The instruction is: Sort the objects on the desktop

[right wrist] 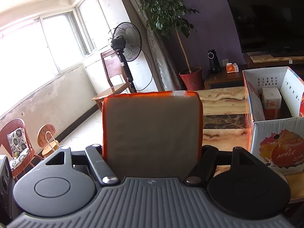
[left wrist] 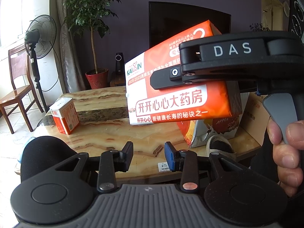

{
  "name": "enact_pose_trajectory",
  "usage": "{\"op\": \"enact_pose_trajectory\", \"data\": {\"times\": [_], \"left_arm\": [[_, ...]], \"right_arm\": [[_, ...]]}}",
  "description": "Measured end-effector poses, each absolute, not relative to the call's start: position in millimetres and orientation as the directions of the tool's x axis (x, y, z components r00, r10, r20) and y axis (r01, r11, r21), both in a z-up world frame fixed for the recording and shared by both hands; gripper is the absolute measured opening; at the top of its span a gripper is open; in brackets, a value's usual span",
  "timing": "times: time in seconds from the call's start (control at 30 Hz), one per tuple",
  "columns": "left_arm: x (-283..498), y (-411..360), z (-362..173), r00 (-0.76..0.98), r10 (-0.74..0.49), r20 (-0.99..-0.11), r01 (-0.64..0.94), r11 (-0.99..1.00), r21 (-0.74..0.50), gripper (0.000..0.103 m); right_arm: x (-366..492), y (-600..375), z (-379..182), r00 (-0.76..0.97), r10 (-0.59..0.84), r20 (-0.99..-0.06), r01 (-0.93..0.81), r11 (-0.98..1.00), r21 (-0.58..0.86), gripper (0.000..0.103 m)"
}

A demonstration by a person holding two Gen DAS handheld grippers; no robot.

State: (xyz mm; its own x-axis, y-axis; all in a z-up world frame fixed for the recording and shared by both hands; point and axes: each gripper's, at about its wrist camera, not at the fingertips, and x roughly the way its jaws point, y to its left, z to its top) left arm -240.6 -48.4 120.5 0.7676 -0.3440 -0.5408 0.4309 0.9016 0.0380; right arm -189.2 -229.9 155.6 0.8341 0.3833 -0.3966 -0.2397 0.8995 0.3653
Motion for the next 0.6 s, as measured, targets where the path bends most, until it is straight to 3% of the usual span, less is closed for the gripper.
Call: {"op": "enact_pose_trajectory", "data": {"times": [0.6], "left_arm": [[-238.3, -48.4, 113.7, 0.765, -0.345, -0.545, 0.435, 0.9, 0.041, 0.039]], "right_arm": [[-188.8, -230.5, 154.9, 0.83, 0.386, -0.403, -0.243, 0.9, 0.362, 0.074]]}}
